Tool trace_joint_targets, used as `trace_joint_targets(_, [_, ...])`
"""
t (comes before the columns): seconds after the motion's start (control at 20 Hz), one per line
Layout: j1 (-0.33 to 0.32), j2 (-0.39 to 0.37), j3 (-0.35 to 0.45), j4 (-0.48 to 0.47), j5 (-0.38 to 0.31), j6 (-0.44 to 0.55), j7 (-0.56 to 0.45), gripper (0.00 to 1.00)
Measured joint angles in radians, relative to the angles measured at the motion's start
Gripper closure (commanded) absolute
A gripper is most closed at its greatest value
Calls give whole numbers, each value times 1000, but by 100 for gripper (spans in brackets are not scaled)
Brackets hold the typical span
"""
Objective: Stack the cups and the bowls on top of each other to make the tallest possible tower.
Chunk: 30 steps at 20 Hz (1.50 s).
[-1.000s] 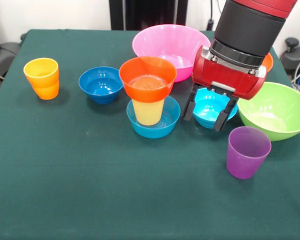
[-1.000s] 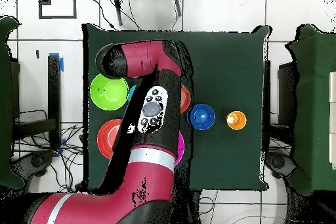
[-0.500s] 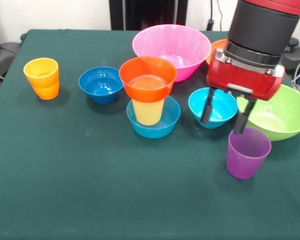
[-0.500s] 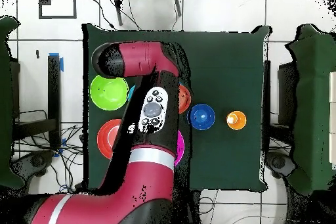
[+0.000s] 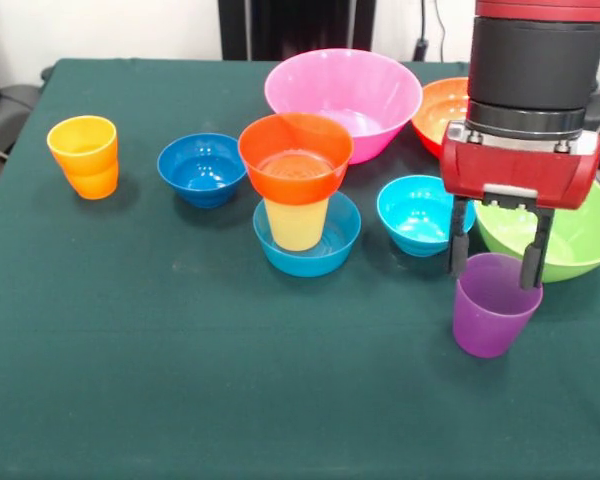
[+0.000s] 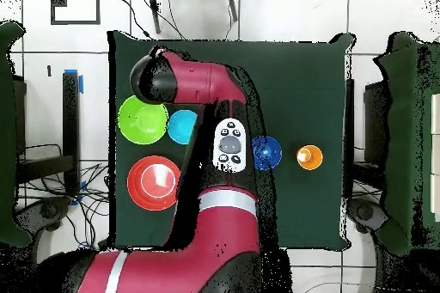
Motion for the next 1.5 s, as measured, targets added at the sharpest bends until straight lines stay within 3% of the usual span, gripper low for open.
trace_joint_targets(0.55, [91,13,-94,3,-1,-21,0,0])
trace_joint_targets(1.5, [98,90,-93,6,-1,-4,0,0])
